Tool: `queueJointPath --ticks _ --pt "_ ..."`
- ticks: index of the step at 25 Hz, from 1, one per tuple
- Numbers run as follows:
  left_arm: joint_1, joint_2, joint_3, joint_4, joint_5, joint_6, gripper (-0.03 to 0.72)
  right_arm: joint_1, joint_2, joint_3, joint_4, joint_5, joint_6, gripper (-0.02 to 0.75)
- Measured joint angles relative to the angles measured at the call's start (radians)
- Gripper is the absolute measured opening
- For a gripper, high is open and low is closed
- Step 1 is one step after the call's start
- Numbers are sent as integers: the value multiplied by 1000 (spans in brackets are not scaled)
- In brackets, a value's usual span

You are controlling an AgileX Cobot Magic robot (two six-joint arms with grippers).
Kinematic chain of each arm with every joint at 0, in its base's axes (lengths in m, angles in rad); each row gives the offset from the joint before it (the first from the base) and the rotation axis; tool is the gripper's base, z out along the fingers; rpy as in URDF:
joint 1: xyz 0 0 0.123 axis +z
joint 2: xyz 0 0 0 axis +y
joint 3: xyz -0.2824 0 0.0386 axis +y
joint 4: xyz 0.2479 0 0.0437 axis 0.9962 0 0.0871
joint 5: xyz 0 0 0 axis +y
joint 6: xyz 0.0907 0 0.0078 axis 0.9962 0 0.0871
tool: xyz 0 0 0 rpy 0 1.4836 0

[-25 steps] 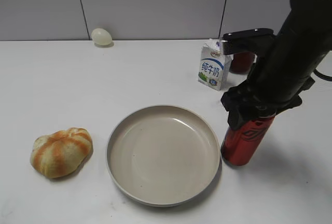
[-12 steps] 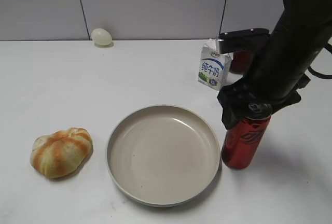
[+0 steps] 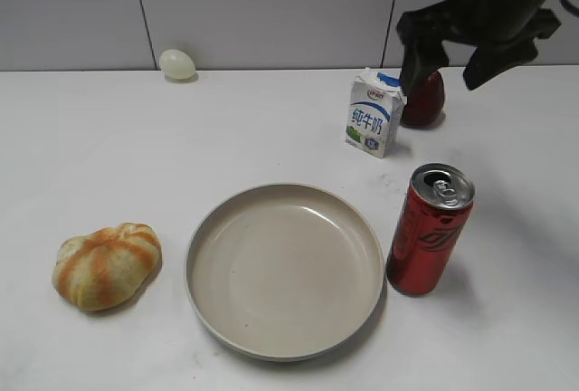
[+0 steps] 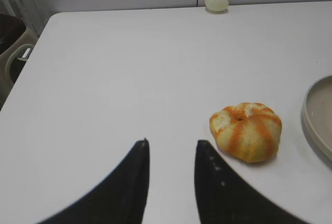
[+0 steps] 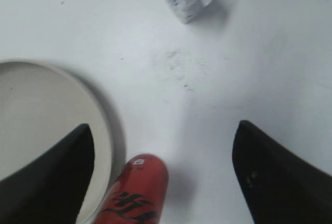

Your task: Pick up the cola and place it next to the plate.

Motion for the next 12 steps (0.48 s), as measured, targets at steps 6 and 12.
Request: queueJointPath --ticks 6,12 --pt "0 0 0 0 0 0 236 -153 112 -224 -46 164 -1 645" --pt "0 0 0 0 0 0 236 -254 110 -248 -118 181 -7 600"
